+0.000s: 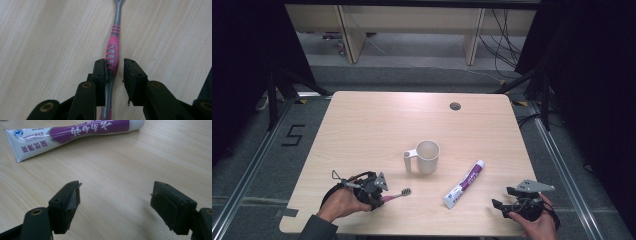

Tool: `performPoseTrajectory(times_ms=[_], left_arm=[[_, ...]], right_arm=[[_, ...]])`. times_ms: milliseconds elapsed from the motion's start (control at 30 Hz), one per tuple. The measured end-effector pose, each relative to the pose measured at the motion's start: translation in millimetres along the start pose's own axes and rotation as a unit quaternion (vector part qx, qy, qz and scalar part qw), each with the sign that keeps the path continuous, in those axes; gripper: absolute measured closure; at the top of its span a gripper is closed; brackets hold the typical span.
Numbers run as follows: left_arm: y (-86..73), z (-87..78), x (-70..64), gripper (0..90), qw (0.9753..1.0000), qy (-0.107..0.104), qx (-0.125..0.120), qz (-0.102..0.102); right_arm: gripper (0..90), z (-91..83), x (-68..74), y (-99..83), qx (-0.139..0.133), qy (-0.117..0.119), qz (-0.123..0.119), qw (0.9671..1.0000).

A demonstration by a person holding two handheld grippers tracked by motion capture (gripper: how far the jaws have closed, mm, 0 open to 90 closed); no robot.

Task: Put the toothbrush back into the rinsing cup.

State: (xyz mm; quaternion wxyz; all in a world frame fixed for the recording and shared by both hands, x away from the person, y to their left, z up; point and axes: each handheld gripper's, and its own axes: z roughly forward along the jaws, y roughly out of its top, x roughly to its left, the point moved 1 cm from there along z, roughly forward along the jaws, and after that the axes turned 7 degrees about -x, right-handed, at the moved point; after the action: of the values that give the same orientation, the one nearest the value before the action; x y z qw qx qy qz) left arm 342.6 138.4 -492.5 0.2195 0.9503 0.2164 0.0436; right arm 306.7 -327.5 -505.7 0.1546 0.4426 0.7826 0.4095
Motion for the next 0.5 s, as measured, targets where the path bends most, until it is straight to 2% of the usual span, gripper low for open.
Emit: performPoseTrajectory(times_ms=[200,267,400,467,500], left_arm=[[1.1,0.8,1.9,78.6,0.9999,-0.002,0.007,-0.007],[2.0,0.8,1.4,79.3,0.9999,-0.004,0.012,-0.006],[3.4,0.8,2.6,80.0,0.9998,-0.003,0.017,-0.003],[3.4,0.8,1.2,80.3,0.9998,0.002,0.016,-0.006],[3.4,0.4,0.7,82.2,0.9998,0.008,0.012,-0.011]], right_arm=[[24.1,0.1,-0.2,0.1,-0.003,-0.002,-0.005,1.0000],[24.1,0.1,0.4,0.1,-0.001,0.002,0.000,1.0000],[24.2,0.2,-0.1,0.1,-0.004,0.000,-0.005,1.0000],[24.2,0.1,0.3,0.3,-0.002,0.001,-0.001,1.0000],[24.2,0.1,-2.7,0.8,-0.008,-0.003,-0.021,0.9997]])
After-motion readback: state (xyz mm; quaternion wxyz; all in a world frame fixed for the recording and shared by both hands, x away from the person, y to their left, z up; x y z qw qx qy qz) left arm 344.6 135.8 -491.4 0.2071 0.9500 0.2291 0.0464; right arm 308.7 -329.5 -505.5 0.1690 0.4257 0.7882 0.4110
